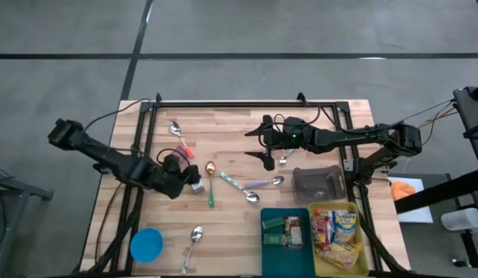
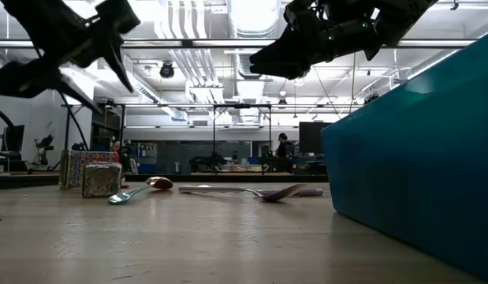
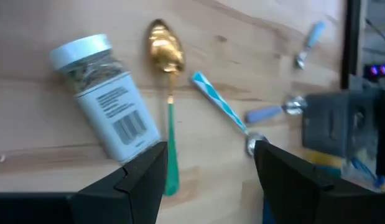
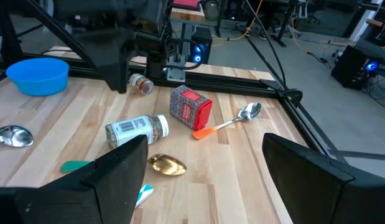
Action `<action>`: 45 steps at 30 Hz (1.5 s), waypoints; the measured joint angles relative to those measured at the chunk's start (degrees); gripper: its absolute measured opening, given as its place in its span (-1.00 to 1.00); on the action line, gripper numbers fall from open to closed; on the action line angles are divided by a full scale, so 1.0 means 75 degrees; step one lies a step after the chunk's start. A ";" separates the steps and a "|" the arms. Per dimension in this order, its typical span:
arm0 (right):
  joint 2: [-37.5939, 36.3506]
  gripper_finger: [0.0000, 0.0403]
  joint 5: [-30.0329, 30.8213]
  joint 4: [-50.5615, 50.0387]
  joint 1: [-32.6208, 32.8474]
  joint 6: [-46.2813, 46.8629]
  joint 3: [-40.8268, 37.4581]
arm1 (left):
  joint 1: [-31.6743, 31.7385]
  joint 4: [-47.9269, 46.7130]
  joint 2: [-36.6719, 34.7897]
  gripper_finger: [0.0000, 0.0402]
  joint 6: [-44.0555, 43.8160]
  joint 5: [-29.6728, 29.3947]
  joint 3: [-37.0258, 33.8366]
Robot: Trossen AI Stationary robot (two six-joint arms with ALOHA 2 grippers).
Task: Pick & Place Food Item
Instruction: Put the white seasoning bottle into the blue bin
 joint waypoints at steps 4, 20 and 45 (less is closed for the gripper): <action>0.0000 0.57 0.0000 0.0000 0.0000 0.0000 0.0000 | 0.0046 -0.0080 0.0268 0.20 -0.1602 0.0011 -0.0082; 0.0000 0.57 0.0000 0.0000 0.0000 0.0000 0.0000 | 0.1792 -0.0116 0.0634 0.20 -0.1472 0.2779 -0.0079; 0.0000 0.57 -0.0003 0.0000 0.0000 0.0000 -0.0003 | 0.3083 0.0005 0.1679 0.20 0.0077 0.4542 -0.0082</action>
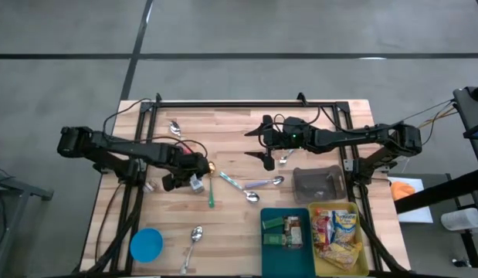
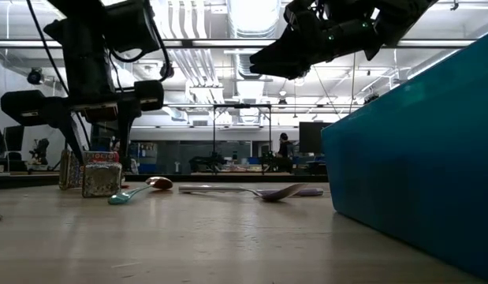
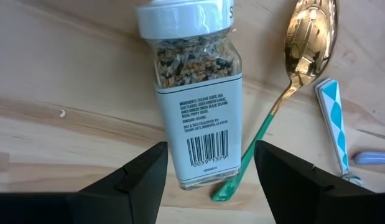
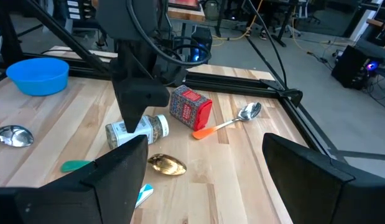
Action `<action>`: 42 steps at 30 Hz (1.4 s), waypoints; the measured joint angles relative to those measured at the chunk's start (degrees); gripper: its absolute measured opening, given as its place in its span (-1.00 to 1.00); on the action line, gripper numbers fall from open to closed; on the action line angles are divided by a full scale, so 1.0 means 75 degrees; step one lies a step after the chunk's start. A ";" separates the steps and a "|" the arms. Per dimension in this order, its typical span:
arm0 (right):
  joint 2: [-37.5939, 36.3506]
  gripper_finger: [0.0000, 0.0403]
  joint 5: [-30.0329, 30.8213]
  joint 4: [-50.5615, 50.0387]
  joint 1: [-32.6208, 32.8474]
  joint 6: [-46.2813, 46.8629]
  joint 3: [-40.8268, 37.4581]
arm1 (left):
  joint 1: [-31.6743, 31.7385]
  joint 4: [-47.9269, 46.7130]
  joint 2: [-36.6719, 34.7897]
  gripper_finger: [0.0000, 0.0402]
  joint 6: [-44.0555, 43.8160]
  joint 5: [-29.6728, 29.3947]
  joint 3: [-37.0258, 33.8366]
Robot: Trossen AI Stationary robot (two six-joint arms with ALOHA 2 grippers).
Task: Pick & Place Food Item
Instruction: Put the white seasoning bottle into the blue bin
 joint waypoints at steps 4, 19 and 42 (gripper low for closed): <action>0.0000 0.57 0.0000 -0.0003 0.0000 0.0000 0.0000 | 0.0000 0.0017 0.0230 0.20 0.0007 -0.0022 0.0002; 0.0003 0.57 0.0000 0.0000 -0.0002 0.0000 0.0000 | 0.0269 0.0780 0.1662 0.20 0.0687 0.0822 0.0009; 0.0003 0.57 0.0000 0.0000 0.0000 0.0000 0.0000 | 0.0307 0.1344 0.1614 -0.07 0.1512 0.0527 0.0009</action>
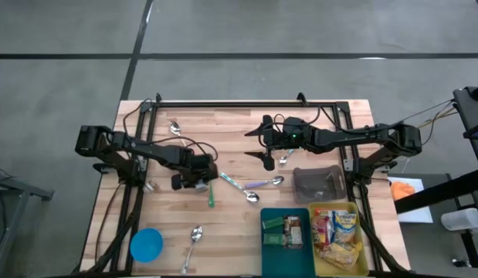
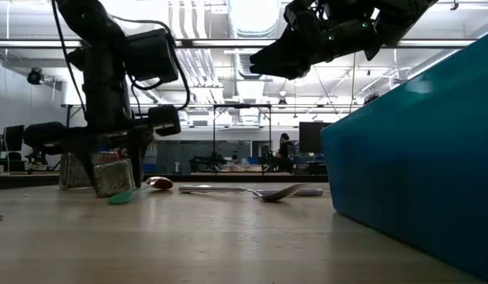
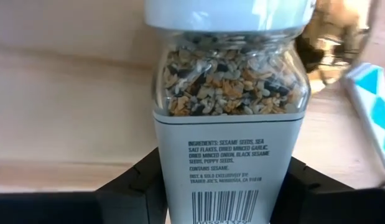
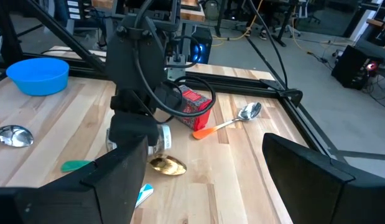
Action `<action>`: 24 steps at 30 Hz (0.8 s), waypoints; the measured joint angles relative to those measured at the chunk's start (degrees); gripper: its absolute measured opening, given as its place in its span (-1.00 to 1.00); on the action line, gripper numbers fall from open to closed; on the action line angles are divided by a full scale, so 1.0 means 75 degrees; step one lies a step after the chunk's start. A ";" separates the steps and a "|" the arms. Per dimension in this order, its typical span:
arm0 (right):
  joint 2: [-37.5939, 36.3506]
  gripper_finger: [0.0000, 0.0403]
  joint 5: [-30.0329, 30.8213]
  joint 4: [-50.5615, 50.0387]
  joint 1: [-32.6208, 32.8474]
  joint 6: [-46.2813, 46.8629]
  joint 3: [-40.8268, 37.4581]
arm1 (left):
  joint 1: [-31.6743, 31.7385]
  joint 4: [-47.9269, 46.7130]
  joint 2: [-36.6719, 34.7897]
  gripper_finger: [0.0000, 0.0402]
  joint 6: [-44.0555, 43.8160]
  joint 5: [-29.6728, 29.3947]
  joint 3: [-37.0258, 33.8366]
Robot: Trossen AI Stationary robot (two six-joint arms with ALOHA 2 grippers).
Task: Pick & Place Food Item
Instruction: Put the white seasoning bottle into the blue bin
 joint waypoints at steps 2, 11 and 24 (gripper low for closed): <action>0.0000 0.57 0.0000 -0.0001 -0.0003 0.0000 0.0000 | -0.0057 0.0111 0.0000 -0.07 0.0218 -0.0220 0.0042; 0.0000 0.57 0.0000 -0.0002 -0.0003 0.0000 0.0000 | -0.0697 0.0209 -0.0303 -0.08 0.0541 -0.1218 0.0142; 0.0000 0.57 0.0000 0.0000 0.0000 0.0000 0.0000 | -0.2232 0.1539 -0.0528 -0.08 0.0993 -0.3197 0.0142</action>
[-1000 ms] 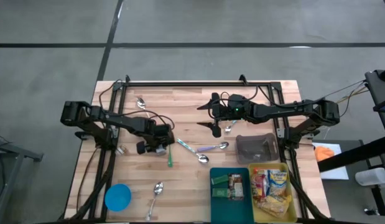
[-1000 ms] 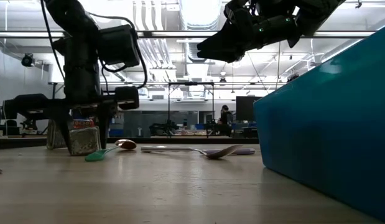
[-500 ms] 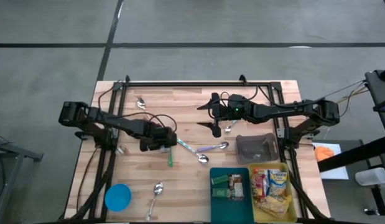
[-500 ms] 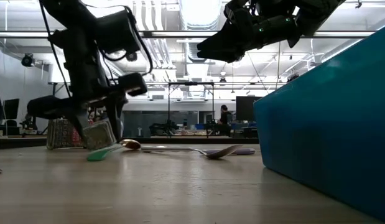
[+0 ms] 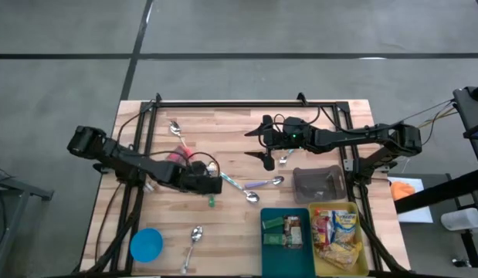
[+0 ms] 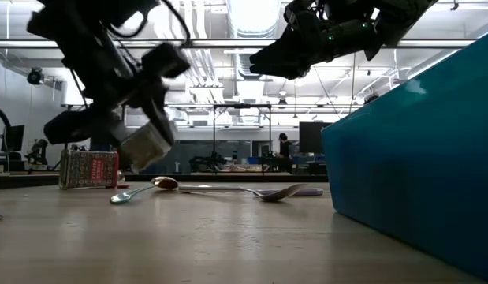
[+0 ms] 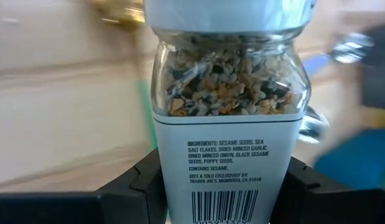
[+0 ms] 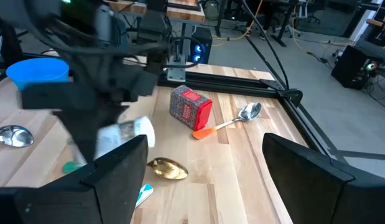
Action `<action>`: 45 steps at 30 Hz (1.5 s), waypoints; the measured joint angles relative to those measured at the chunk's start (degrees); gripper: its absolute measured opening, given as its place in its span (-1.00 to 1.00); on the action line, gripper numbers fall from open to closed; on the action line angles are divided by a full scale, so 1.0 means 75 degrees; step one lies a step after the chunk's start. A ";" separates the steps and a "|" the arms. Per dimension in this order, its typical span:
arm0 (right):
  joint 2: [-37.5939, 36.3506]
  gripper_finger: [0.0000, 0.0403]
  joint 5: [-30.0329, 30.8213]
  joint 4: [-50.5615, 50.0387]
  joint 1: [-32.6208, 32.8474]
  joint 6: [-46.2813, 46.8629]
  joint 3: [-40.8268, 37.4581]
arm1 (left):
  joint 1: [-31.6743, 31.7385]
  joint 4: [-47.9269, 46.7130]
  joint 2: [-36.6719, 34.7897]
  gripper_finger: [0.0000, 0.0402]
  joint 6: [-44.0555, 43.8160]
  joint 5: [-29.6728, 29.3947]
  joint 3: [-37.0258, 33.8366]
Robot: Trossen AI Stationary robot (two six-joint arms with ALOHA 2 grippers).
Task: Pick & Place Food Item
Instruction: Put the white seasoning bottle into the blue bin
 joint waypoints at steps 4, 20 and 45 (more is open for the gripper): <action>0.0000 0.57 0.0000 0.0000 -0.0003 0.0000 0.0000 | -0.0572 0.0852 0.0006 -0.08 0.0457 -0.0791 0.0003; 0.0000 0.57 0.0000 0.0000 -0.0001 0.0000 0.0000 | -0.2141 0.5135 0.0755 -0.08 0.5107 -0.3306 0.0088; 0.0000 0.57 0.0000 -0.0003 -0.0003 0.0000 0.0003 | -0.1966 0.5163 0.4813 -0.08 0.7945 -0.1881 0.4543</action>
